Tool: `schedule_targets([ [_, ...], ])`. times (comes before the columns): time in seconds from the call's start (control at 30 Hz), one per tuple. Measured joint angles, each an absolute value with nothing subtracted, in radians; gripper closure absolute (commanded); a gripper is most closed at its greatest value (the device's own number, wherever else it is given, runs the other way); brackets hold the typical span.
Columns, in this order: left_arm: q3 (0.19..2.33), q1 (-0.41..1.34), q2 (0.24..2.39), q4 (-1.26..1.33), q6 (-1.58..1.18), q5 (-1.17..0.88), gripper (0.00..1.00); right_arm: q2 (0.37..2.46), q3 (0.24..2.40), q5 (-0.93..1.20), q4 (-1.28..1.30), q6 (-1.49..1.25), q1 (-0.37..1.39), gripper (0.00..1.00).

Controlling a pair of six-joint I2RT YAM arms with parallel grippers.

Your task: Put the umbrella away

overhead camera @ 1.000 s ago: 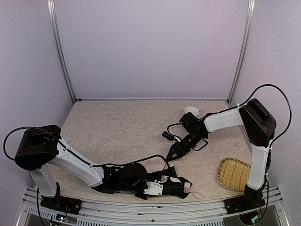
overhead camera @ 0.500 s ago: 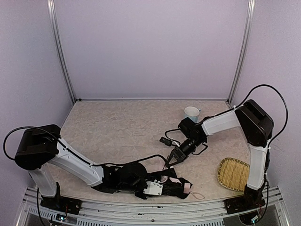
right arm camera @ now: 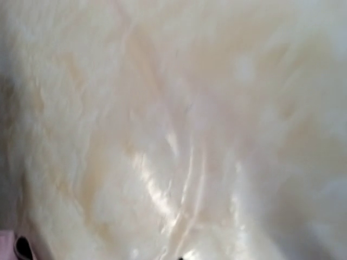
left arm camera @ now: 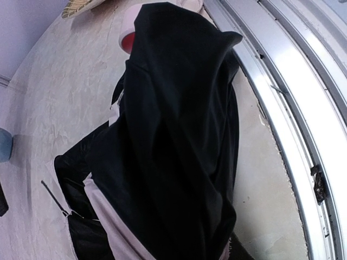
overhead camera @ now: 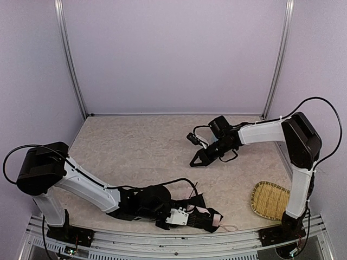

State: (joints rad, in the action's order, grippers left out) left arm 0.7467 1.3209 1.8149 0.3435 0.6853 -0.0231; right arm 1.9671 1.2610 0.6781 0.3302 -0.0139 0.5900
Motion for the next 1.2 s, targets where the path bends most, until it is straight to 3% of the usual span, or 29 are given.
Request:
schedule_targets([
  [0.23,0.762,1.32,1.819,0.319,0.673,-0.037,0.92,1.917,1.259,0.642,0.303,0.0,0.588,1.0],
  [0.43,0.793,1.272,1.828,0.277,0.635,-0.128,0.92,1.775,1.17,0.566,0.332,0.057,0.622,0.76],
  [0.83,1.015,1.114,1.953,0.067,0.442,-0.445,0.93,1.216,0.747,0.444,0.218,0.093,0.86,0.6],
  [1.07,1.039,1.074,1.969,0.018,0.439,-0.549,0.92,1.075,0.621,0.204,0.157,0.279,1.051,0.33],
  [1.2,1.064,1.045,1.987,-0.019,0.424,-0.61,0.92,1.092,0.573,0.12,0.153,0.363,1.148,0.29],
])
